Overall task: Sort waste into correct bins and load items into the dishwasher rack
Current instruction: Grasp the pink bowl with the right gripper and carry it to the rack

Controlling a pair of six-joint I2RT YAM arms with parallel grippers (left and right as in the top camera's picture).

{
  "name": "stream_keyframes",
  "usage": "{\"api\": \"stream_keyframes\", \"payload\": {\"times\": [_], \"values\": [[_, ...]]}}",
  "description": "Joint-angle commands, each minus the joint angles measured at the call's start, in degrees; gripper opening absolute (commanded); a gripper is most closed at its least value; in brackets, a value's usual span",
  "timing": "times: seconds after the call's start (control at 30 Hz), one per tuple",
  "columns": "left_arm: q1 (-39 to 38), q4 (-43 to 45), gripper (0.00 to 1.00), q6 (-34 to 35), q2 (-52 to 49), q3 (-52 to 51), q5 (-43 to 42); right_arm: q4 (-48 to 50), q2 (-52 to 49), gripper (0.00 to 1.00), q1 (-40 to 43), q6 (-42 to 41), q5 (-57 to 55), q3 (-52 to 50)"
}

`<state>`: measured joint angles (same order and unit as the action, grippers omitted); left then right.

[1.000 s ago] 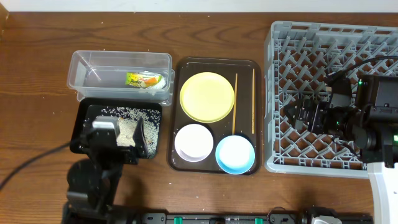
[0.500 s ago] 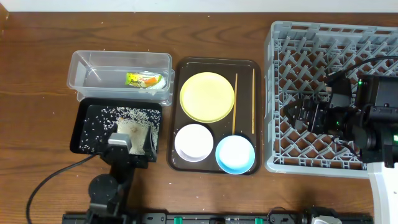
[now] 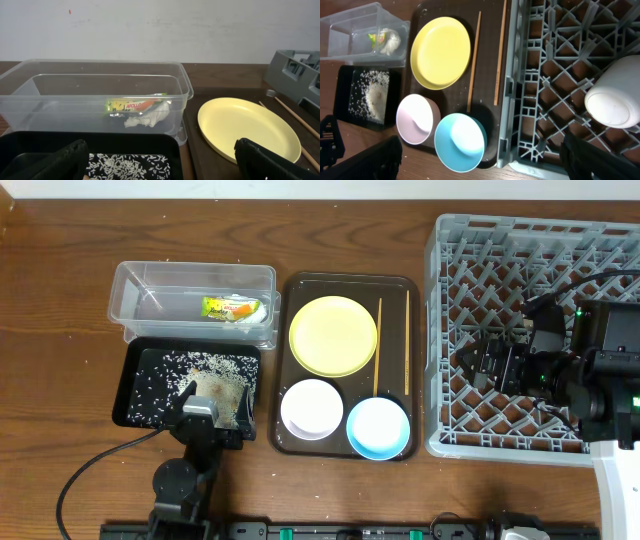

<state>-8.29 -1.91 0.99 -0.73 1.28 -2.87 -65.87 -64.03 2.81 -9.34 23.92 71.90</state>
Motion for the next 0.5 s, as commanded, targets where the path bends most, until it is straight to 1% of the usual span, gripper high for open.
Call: {"api": "stream_keyframes", "payload": {"times": [0.0, 0.37, 0.47], "values": [[0.3, -1.9, 0.96, -1.0, 0.4, -1.0, 0.1, 0.0, 0.0, 0.99, -1.0, 0.9, 0.0, 0.0], [0.3, -1.9, 0.96, -1.0, 0.4, -1.0, 0.1, 0.0, 0.0, 0.99, -1.0, 0.9, 0.0, 0.0], [0.3, -1.9, 0.96, -1.0, 0.4, -1.0, 0.1, 3.0, 0.0, 0.99, -1.0, -0.4, 0.1, 0.0]]}}
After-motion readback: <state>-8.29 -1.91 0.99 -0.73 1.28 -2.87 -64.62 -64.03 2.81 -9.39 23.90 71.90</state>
